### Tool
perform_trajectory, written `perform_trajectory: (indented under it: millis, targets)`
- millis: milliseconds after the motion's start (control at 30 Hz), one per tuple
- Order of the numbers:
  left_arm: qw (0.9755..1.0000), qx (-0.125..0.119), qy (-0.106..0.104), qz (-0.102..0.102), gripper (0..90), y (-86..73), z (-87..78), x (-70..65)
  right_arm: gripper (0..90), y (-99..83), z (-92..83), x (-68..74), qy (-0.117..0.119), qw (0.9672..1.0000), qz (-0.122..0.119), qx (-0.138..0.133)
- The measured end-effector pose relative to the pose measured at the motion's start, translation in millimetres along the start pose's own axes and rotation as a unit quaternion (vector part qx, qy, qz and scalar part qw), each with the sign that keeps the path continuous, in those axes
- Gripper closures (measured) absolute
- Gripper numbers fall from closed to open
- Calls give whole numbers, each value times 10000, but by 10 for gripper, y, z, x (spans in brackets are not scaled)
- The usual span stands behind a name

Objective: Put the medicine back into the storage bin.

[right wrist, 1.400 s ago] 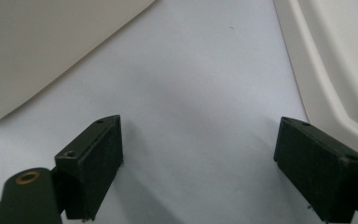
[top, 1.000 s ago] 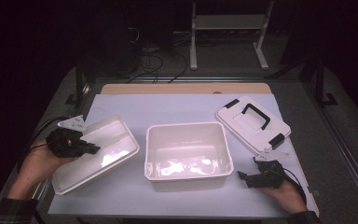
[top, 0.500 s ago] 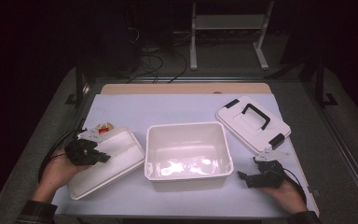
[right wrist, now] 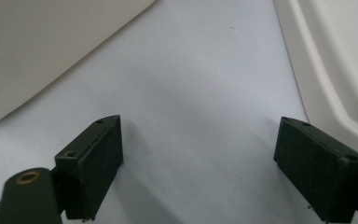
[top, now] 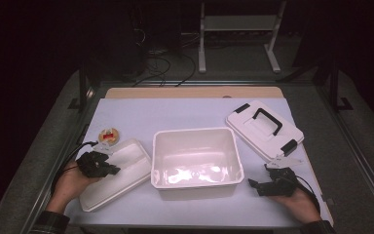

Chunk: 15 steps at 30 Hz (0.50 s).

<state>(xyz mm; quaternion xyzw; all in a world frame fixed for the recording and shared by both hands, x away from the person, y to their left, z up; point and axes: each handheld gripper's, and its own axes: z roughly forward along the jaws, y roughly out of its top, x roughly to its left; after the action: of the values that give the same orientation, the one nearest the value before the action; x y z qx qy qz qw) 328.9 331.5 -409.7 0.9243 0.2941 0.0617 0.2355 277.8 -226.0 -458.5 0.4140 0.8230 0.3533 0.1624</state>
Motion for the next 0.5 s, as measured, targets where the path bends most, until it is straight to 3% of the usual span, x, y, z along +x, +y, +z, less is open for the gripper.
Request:
perform_trajectory:
  millis: [400, 500]
  targets:
    - [9998, 126, 150, 45, 875, 1, 52, -57, 149, 0, 0, 0, 1, 10000, 0, 0]
    - [9999, 76, 114, -24, 791, 15, -5, -49, 149, 0, 0, 0, 1, 10000, 0, 0]
